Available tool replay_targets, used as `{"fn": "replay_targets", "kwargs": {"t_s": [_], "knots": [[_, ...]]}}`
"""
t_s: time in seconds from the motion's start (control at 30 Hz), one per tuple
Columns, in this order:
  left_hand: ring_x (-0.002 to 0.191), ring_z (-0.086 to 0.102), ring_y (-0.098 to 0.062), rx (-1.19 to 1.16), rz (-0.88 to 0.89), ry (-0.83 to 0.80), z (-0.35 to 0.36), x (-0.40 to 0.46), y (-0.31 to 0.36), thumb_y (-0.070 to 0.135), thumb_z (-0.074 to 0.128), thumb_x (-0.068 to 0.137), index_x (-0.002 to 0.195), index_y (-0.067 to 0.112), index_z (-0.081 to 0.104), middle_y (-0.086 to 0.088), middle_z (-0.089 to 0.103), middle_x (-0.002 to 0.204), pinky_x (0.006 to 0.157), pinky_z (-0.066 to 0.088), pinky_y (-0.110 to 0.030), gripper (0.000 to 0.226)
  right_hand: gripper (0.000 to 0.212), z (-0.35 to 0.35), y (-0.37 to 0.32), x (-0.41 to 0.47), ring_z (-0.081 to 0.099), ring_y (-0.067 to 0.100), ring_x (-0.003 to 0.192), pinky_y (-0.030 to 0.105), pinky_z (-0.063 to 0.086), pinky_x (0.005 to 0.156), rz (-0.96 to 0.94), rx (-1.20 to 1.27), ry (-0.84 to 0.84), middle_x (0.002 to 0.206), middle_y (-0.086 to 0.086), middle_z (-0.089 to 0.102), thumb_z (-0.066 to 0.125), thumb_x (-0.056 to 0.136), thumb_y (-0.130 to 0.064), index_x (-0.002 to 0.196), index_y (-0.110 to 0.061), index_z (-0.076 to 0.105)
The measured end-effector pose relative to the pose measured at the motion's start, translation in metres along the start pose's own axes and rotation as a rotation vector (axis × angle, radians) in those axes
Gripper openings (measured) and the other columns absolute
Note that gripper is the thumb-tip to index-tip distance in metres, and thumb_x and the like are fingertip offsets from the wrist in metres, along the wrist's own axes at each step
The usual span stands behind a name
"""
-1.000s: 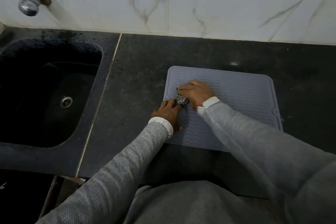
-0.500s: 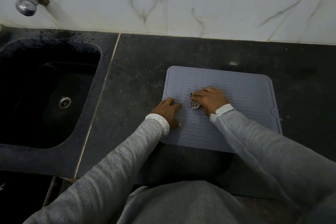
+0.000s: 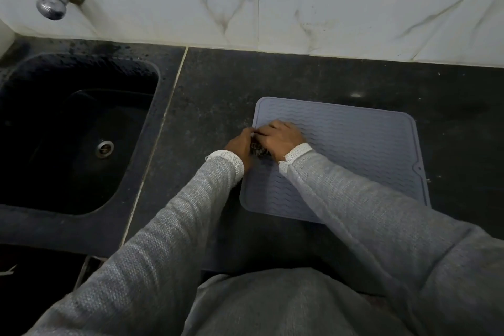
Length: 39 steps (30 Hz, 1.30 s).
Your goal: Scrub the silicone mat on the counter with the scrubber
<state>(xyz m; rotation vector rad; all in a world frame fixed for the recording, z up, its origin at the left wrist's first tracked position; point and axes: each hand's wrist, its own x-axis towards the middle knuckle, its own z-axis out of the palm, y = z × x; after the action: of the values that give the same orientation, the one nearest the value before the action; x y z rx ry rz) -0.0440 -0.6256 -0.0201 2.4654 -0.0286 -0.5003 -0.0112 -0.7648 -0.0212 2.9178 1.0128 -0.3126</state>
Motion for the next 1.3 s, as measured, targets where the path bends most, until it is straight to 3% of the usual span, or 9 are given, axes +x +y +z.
{"fn": "replay_targets", "kwargs": {"t_s": [0.2,0.37,0.63,0.77,0.97,1.17,1.3], "knots": [[0.122,0.048,-0.031,0.066,-0.02,-0.001,0.003,0.007,0.005,0.0,0.048,0.09,0.137,0.0,0.036,-0.019,0.047,0.135,0.098,0.036,-0.03,0.048,0.044,0.016,0.018,-0.027,0.035,0.03,0.128,0.043,0.033,0.1,-0.026,-0.105,-0.006,0.149,0.002,0.035,0.041,0.095,-0.018,0.139,-0.017,0.038],[0.124,0.046,-0.031,0.072,-0.057,-0.074,0.003,0.013,0.003,-0.002,0.054,0.087,0.141,0.003,0.03,-0.018,0.045,0.137,0.104,0.037,-0.034,0.059,0.049,0.009,0.042,-0.045,0.034,0.028,0.129,0.043,0.033,0.102,-0.001,-0.157,-0.138,0.147,-0.001,0.037,0.053,0.09,-0.025,0.137,-0.021,0.041],[0.126,0.044,-0.033,0.106,-0.04,-0.058,0.003,0.015,0.004,0.011,0.058,0.085,0.14,0.002,0.03,-0.021,0.044,0.137,0.102,0.034,-0.033,0.063,0.041,0.008,-0.005,-0.011,0.038,0.031,0.124,0.041,0.033,0.1,-0.035,-0.126,-0.039,0.141,0.003,0.045,0.043,0.094,-0.02,0.135,-0.017,0.045],[0.13,0.04,-0.032,0.087,-0.057,-0.117,0.003,0.016,0.004,0.007,0.06,0.085,0.144,0.003,0.023,-0.021,0.038,0.142,0.109,0.032,-0.037,0.07,0.038,0.015,0.018,-0.033,0.039,0.03,0.124,0.041,0.035,0.096,-0.08,-0.147,-0.001,0.144,0.003,0.041,0.036,0.098,-0.022,0.135,-0.018,0.044],[0.129,0.041,-0.032,0.095,-0.044,-0.159,0.002,0.017,0.003,0.001,0.064,0.081,0.144,0.001,0.023,-0.021,0.038,0.141,0.108,0.034,-0.04,0.075,0.046,0.014,0.049,-0.06,0.037,0.029,0.127,0.043,0.036,0.099,-0.057,-0.18,-0.122,0.144,0.003,0.04,0.05,0.091,-0.017,0.136,-0.02,0.042],[0.125,0.044,-0.033,0.164,0.002,-0.085,0.003,0.017,0.003,0.009,0.058,0.084,0.135,0.003,0.036,-0.021,0.044,0.134,0.103,0.037,-0.037,0.055,0.039,0.005,0.003,-0.026,0.038,0.028,0.124,0.039,0.035,0.096,-0.053,-0.075,-0.009,0.14,0.001,0.044,0.041,0.095,-0.02,0.133,-0.019,0.048],[0.126,0.044,-0.033,0.177,0.001,-0.083,0.005,0.017,0.003,0.012,0.057,0.086,0.137,0.005,0.035,-0.018,0.045,0.135,0.104,0.036,-0.036,0.056,0.038,0.015,-0.002,-0.026,0.036,0.03,0.127,0.041,0.033,0.097,-0.094,-0.123,-0.009,0.145,0.003,0.038,0.036,0.096,-0.02,0.133,-0.017,0.048]]}}
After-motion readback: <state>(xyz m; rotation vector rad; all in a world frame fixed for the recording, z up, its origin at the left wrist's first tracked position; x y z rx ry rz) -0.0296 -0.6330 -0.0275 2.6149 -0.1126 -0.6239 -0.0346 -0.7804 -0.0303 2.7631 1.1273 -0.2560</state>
